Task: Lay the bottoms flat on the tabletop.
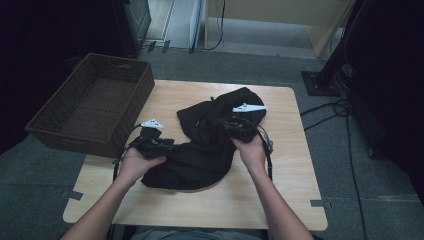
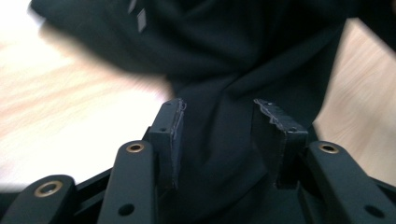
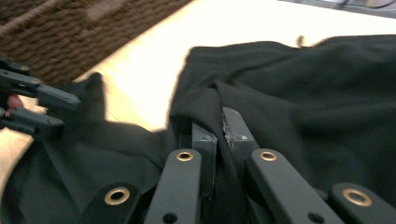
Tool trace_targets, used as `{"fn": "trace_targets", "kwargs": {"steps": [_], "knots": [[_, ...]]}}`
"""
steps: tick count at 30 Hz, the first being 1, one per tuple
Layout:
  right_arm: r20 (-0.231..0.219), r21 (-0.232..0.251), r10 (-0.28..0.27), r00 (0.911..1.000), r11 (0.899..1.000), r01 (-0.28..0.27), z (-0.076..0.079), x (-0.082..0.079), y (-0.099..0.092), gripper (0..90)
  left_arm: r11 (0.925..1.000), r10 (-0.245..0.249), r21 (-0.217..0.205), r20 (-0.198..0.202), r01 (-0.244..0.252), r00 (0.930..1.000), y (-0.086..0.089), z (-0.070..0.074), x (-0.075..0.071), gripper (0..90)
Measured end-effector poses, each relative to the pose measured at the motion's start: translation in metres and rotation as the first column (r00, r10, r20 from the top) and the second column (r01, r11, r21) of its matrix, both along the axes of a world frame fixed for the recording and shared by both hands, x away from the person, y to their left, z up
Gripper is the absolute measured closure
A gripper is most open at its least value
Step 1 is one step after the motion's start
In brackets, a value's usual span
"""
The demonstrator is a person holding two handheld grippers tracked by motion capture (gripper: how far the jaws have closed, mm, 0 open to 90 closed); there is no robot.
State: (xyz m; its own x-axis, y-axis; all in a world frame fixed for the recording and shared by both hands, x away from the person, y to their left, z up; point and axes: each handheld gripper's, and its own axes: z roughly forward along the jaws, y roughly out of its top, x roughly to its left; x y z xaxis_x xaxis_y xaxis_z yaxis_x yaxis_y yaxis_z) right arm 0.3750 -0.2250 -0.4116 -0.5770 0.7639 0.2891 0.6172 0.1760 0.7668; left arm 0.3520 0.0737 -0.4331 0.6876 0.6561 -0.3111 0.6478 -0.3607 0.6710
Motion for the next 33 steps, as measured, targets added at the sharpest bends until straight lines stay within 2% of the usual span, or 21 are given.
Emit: {"fn": "trace_targets", "kwargs": {"steps": [2, 3, 4, 7, 9, 10, 12, 13, 14, 15, 17, 19, 20, 24, 25, 26, 27, 28, 29, 32, 33], "knots": [[0.007, 0.000, 0.018, 0.9998, 1.000, -0.018, 0.001, 0.003, 0.008, 83.4, 0.9996, -0.018, -0.021, 0.011, 0.018, 0.9998, -0.011, 0.004, 0.000, 51.9], [0.017, -0.007, 0.034, 0.9993, 0.999, -0.034, 0.003, 0.006, 0.015, 77.0, 0.9994, -0.027, -0.022, 0.015, 0.027, 0.9995, -0.016, 0.005, 0.000, 51.5], [0.007, -0.004, 0.071, 0.9974, 0.997, -0.071, 0.004, 0.014, 0.022, 55.6, 0.9992, -0.032, -0.022, 0.015, 0.032, 0.9994, -0.021, 0.005, 0.000, 50.2], [-0.010, 0.002, 0.076, 0.9970, 0.997, -0.076, 0.007, 0.017, 0.019, 49.8, 0.9987, -0.046, -0.023, 0.006, 0.046, 0.9989, -0.030, 0.004, 0.001, 50.0], [0.007, -0.005, 0.063, 0.9980, 0.998, -0.063, 0.011, 0.013, 0.007, 48.1, 0.9984, -0.053, -0.021, 0.001, 0.053, 0.9986, -0.032, 0.004, 0.001, 49.9], [0.019, 0.010, 0.038, 0.9991, 0.999, -0.038, 0.014, 0.009, -0.009, 48.9, 0.9984, -0.055, -0.017, -0.001, 0.054, 0.9985, -0.033, 0.003, 0.000, 49.8], [0.019, 0.006, 0.023, 0.9996, 1.000, -0.023, 0.014, 0.006, -0.017, 52.1, 0.9980, -0.063, -0.008, -0.002, 0.063, 0.9980, -0.037, 0.002, -0.002, 49.5], [0.030, -0.028, -0.008, 0.9995, 1.000, 0.009, 0.011, 0.002, -0.034, 56.5, 0.9973, -0.072, -0.011, -0.002, 0.072, 0.9974, -0.042, 0.003, -0.005, 49.5], [0.026, -0.028, -0.026, 0.9993, 0.999, 0.027, 0.007, 0.000, -0.042, 59.8, 0.9967, -0.080, -0.013, 0.000, 0.080, 0.9968, -0.045, 0.003, -0.006, 49.4], [0.026, -0.028, -0.026, 0.9993, 0.999, 0.027, 0.007, 0.000, -0.042, 59.8, 0.9967, -0.080, -0.013, 0.000, 0.080, 0.9968, -0.045, 0.003, -0.006, 49.4], [0.010, -0.028, -0.052, 0.9986, 0.998, 0.053, -0.004, -0.005, -0.056, 62.1, 0.9954, -0.094, -0.016, -0.003, 0.094, 0.9956, -0.052, 0.003, -0.009, 49.2], [-0.025, -0.066, -0.079, 0.9966, 0.995, 0.077, -0.023, -0.014, -0.068, 67.5, 0.9932, -0.116, -0.012, -0.002, 0.116, 0.9933, -0.060, 0.002, -0.012, 48.4], [-0.025, -0.066, -0.079, 0.9966, 0.995, 0.077, -0.023, -0.014, -0.068, 67.5, 0.9922, -0.125, -0.006, -0.002, 0.125, 0.9922, -0.065, 0.001, -0.013, 48.4], [-0.066, -0.120, -0.108, 0.9920, 0.988, 0.099, -0.056, -0.018, -0.075, 71.0, 0.9902, -0.140, 0.005, -0.026, 0.140, 0.9899, -0.082, -0.008, -0.011, 46.6], [-0.090, -0.124, -0.125, 0.9880, 0.986, 0.114, -0.070, -0.017, -0.074, 71.0, 0.9905, -0.138, -0.001, -0.036, 0.138, 0.9898, -0.091, -0.014, -0.010, 45.4], [-0.090, -0.124, -0.125, 0.9880, 0.986, 0.114, -0.070, -0.017, -0.074, 71.0, 0.9905, -0.138, -0.001, -0.036, 0.138, 0.9898, -0.091, -0.014, -0.010, 44.2], [-0.087, -0.136, -0.134, 0.9872, 0.983, 0.122, -0.081, -0.015, -0.071, 63.6, 0.9902, -0.140, -0.007, -0.057, 0.139, 0.9886, -0.101, -0.022, -0.008, 43.2], [-0.087, -0.136, -0.134, 0.9872, 0.983, 0.122, -0.081, -0.015, -0.071, 63.6, 0.9902, -0.140, -0.007, -0.057, 0.139, 0.9886, -0.101, -0.022, -0.008, 41.9], [-0.073, -0.144, -0.145, 0.9868, 0.981, 0.133, -0.084, -0.014, -0.069, 58.1, 0.9901, -0.140, -0.009, -0.065, 0.140, 0.9879, -0.107, -0.026, -0.007, 41.9], [-0.058, -0.146, -0.209, 0.9763, 0.969, 0.198, -0.094, -0.006, -0.065, 43.1, 0.9905, -0.137, 0.000, -0.081, 0.137, 0.9873, -0.129, -0.041, -0.007, 36.9], [-0.053, -0.147, -0.218, 0.9745, 0.967, 0.208, -0.095, -0.004, -0.064, 41.1, 0.9905, -0.137, 0.000, -0.081, 0.137, 0.9873, -0.129, -0.041, -0.007, 36.0]]}}
